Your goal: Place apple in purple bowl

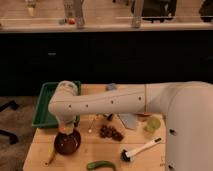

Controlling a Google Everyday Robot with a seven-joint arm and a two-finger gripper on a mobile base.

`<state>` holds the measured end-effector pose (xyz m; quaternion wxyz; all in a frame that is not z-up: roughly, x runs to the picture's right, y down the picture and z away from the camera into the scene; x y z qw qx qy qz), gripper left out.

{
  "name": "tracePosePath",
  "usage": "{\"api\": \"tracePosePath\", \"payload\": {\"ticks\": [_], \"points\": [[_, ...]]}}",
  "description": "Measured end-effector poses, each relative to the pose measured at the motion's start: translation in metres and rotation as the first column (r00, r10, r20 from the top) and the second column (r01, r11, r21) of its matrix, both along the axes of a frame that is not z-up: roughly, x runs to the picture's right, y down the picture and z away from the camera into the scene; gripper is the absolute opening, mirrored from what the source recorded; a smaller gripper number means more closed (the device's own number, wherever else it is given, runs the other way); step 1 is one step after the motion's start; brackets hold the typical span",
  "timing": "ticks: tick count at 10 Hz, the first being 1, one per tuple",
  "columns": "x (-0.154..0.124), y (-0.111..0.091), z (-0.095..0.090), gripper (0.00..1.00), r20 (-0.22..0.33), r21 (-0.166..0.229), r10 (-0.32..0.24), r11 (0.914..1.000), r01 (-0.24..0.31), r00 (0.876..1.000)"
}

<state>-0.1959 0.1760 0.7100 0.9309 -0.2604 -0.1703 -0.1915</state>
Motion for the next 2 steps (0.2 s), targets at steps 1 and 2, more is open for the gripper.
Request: {"api": "tracePosePath", "payload": {"ticks": [1,2], "points": [[0.0005,0.0038,0.0008,0.00,-0.003,-0.011,0.001,0.9999,-0.001,1.000],[0.0016,0.0103,0.0029,0.00,-0.009,-0.029,0.002,0.9996,-0.002,1.000]]}}
